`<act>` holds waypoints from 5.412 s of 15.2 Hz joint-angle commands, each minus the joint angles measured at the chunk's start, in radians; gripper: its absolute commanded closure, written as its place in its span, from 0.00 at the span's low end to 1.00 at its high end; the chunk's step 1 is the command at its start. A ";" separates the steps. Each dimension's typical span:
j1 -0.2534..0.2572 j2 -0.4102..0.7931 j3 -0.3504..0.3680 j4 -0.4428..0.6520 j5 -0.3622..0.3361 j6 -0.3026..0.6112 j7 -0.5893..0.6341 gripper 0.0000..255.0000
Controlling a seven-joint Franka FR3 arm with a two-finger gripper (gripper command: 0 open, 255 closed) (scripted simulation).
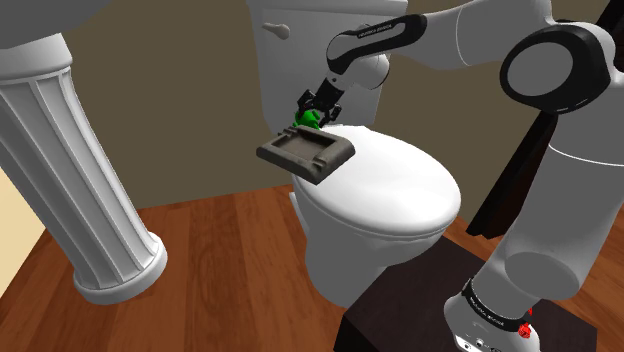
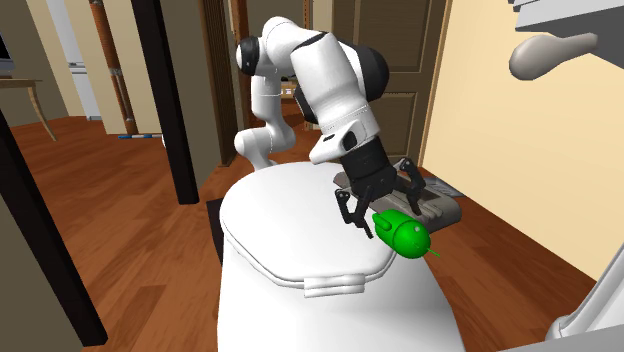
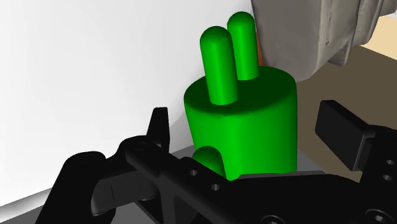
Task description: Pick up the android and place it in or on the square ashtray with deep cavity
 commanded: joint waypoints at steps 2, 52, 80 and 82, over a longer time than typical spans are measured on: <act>0.000 0.000 0.000 0.000 0.000 0.000 0.000 1.00; 0.107 -0.463 0.127 -0.208 -0.209 -0.143 0.400 1.00; 0.114 -0.470 0.123 -0.362 -0.176 -0.003 0.346 0.00; 0.105 -0.510 0.115 -0.341 -0.189 -0.065 0.353 0.00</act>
